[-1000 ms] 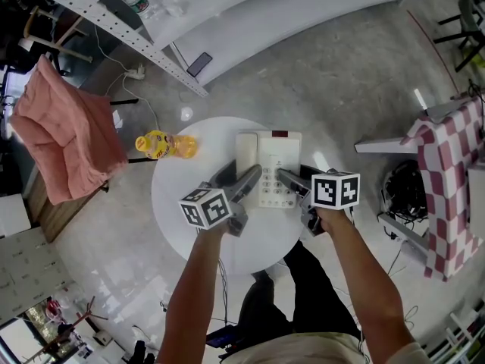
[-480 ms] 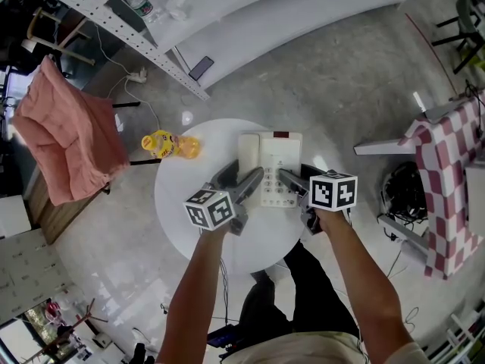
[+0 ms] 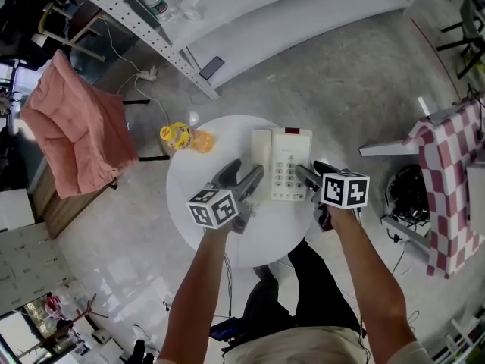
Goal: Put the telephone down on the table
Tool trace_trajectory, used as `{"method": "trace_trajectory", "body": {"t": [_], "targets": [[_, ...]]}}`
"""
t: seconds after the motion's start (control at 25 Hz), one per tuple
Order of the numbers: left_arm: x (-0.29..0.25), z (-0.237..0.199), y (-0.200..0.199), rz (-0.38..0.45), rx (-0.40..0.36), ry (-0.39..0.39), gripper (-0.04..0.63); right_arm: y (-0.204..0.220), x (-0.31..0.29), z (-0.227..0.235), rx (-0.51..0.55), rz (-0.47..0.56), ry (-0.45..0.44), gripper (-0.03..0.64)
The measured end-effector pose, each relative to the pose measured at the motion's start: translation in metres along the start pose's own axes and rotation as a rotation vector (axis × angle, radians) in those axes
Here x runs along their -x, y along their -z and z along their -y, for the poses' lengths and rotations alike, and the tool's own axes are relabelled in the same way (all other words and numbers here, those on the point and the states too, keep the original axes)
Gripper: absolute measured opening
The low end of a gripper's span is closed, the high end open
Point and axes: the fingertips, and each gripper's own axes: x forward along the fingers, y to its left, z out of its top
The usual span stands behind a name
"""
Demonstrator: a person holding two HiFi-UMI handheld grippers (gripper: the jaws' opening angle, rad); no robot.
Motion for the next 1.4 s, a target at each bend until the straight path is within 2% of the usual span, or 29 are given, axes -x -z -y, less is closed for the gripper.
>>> {"method": "trace_trajectory", "body": {"t": [0.28,0.4,0.52,0.64,0.68,0.96,1.08,1.4], "targets": [[0.041,0.021,-0.034,0.061,-0.034,-0.008,0.328,-0.019,0.044,-0.006,0.024,0.084,0.081,0.242],[0.063,0.039,-0.054,0.102,-0.054,0.007,0.327,-0.028,0.064,-0.027,0.067,0.128,0.080,0.199],[0.089,0.063,-0.073,0.137,-0.089,0.038,0.298,-0.038,0.085,-0.062,0.138,0.168,0.041,0.113],[0.116,0.088,-0.089,0.165,-0.129,0.065,0.229,-0.045,0.111,-0.098,0.211,0.207,0.007,-0.002],[0.126,0.097,-0.094,0.177,-0.143,0.075,0.206,-0.047,0.119,-0.109,0.232,0.220,-0.004,-0.012],[0.194,0.157,-0.122,0.236,-0.251,0.129,0.045,-0.058,0.180,-0.187,0.379,0.298,-0.075,-0.012],[0.223,0.183,-0.130,0.246,-0.302,0.153,0.025,-0.057,0.205,-0.220,0.450,0.328,-0.091,-0.012],[0.291,0.248,-0.137,0.251,-0.458,0.165,0.020,-0.048,0.276,-0.299,0.615,0.411,-0.118,-0.012]]}}
